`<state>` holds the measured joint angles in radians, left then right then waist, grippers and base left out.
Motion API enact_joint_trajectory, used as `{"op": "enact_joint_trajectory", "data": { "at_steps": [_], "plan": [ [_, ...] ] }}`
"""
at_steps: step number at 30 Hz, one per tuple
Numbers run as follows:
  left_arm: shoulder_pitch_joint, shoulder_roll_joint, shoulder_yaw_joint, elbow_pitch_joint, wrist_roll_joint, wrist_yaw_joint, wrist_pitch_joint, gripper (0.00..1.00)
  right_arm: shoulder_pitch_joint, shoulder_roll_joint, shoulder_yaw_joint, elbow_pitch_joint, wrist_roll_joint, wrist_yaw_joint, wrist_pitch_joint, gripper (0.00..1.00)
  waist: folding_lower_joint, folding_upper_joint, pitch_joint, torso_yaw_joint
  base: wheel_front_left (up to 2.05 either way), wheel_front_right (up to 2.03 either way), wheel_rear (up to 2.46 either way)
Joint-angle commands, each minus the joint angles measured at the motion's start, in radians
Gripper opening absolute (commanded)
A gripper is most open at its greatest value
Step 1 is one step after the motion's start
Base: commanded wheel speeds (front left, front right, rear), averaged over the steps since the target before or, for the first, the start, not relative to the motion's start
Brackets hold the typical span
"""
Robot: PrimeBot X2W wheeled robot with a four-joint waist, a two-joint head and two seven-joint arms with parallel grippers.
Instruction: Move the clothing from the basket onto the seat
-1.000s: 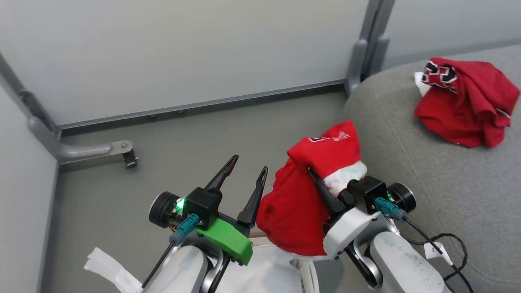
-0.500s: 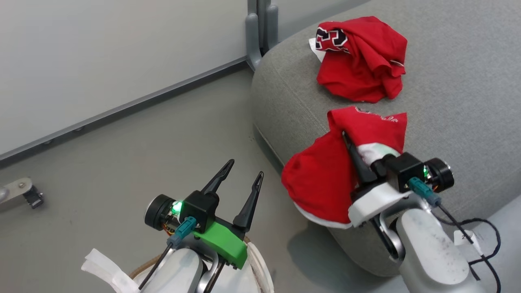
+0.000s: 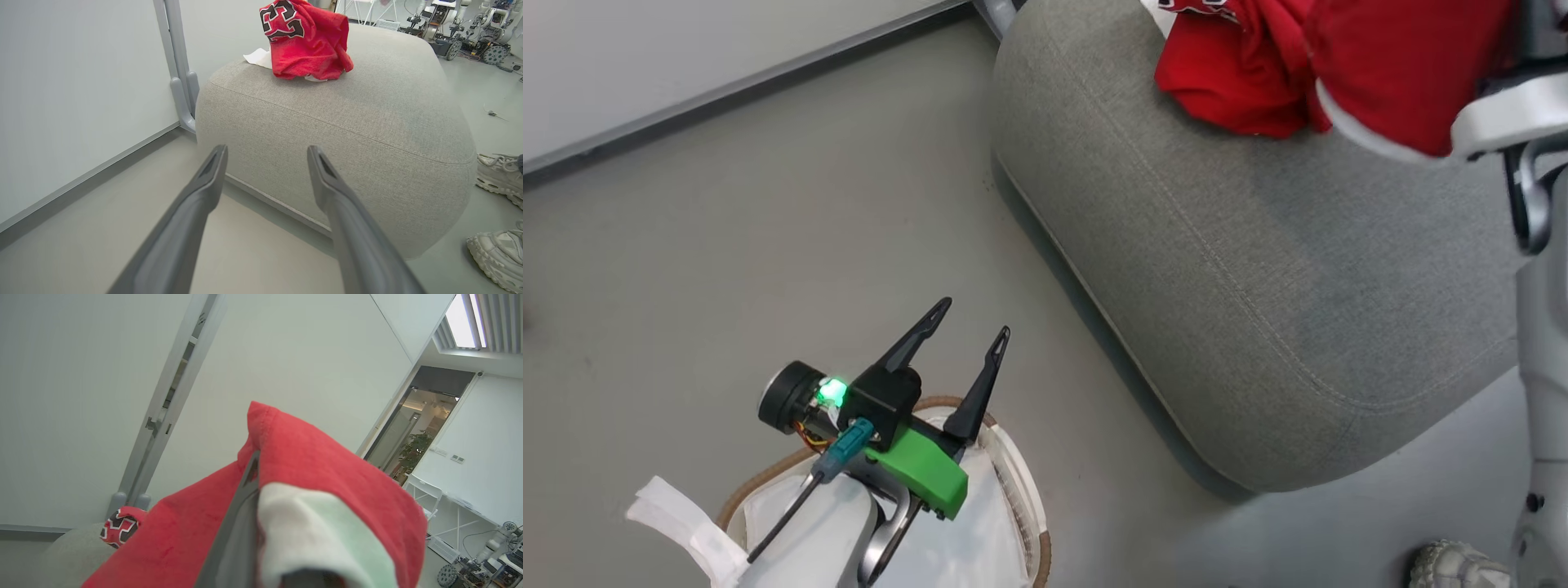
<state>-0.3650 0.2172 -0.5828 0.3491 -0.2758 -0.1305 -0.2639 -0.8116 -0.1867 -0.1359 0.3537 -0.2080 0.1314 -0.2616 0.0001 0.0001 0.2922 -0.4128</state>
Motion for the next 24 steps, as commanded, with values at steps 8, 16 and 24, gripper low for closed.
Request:
{"op": "enact_joint_trajectory", "data": {
  "at_steps": [8,16,24],
  "plan": [
    [-0.073,0.080,-0.010,-0.043,-0.037,0.000,-0.001,1.00,-0.246,-0.061,-0.211,0.069,-0.188,-0.001,0.100,0.00,-0.0001,-0.0001,0.237,0.186,0.00,0.00,0.00],
    [-0.111,0.110,-0.006,-0.050,-0.073,0.000,-0.001,1.00,-0.270,-0.036,-0.396,0.101,-0.342,-0.001,0.188,0.00,-0.0001,-0.0001,0.334,0.310,0.00,0.00,0.00],
    [-0.110,0.118,0.023,-0.032,-0.084,0.000,-0.001,1.00,-0.209,0.049,-0.560,0.155,-0.417,-0.001,0.176,1.00,-0.0001,-0.0001,0.364,0.349,0.00,0.00,0.00]
  ]
}}
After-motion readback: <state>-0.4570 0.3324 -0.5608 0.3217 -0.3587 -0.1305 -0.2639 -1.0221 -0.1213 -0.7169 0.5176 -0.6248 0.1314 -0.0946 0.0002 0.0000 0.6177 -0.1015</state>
